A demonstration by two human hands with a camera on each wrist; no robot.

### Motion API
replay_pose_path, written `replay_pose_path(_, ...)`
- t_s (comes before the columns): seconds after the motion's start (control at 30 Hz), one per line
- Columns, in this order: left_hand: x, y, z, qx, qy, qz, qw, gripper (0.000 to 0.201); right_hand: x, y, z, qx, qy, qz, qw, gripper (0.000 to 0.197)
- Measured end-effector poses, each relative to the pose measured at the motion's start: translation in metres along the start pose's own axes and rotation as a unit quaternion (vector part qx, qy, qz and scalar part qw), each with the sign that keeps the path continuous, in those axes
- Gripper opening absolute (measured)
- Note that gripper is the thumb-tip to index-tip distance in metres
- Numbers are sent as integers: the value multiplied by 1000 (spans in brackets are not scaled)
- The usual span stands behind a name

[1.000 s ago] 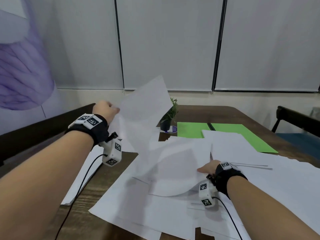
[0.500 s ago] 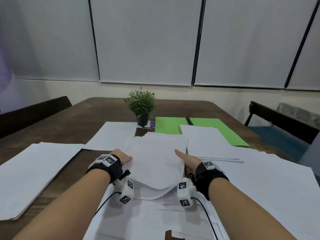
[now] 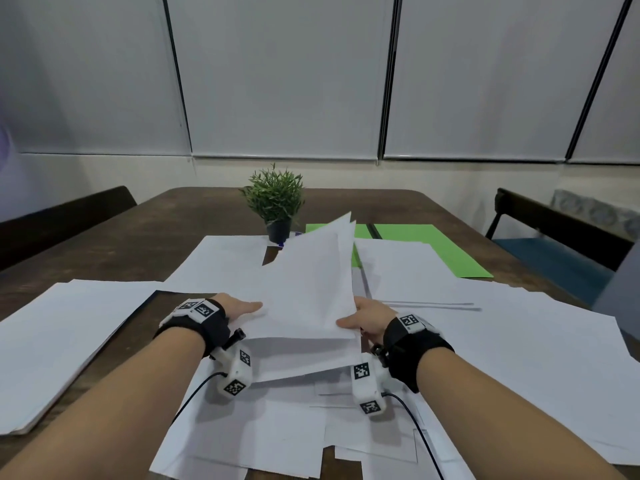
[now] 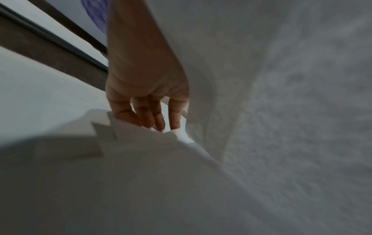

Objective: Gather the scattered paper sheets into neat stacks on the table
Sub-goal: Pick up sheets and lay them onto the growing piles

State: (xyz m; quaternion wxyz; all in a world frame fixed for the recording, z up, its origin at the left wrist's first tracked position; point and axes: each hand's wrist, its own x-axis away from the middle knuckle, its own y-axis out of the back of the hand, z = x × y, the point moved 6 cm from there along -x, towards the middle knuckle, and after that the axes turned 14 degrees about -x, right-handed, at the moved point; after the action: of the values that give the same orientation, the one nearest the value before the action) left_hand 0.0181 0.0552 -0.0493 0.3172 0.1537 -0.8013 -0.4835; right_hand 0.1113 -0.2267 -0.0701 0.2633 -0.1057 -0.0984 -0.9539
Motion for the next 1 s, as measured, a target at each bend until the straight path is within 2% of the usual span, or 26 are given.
replay_pose_path(0.1,2,6,6,48,-5,-7,999,90,24,-10,23,-37,21,5,999,31)
replay_pose_path(0.23,10,22,10,79,-10,-24,997,95,34,-7,42,-55,60,10,997,33)
replay_pose_path(0.33,13,24,14,147,-27,1,989,93,39,-5,51,-68,94,4,993,29)
replay_pose_path(0.4,13,27,13,201,-70,-2,977,84,43,-4,58,-68,117,-2,991,30)
replay_pose_path(0.43,11,33,11,218,-102,-25,970,74,44,-4,63,-66,128,-5,990,31)
replay_pose_path(0.5,20,51,3,255,-159,-86,950,54,46,-4,74,-56,156,-18,986,32)
replay_pose_path(0.6,47,76,-18,313,-223,-140,912,39,50,-6,94,-30,196,-28,980,32)
replay_pose_path(0.8,82,114,-28,429,-287,-229,825,44,57,-7,130,-45,260,-78,961,31)
replay_pose_path(0.93,99,126,-33,449,-323,-261,791,47,55,-12,145,-87,258,-85,958,38)
replay_pose_path(1.0,103,123,-33,454,-326,-270,784,46,50,-12,145,-127,250,-89,956,55)
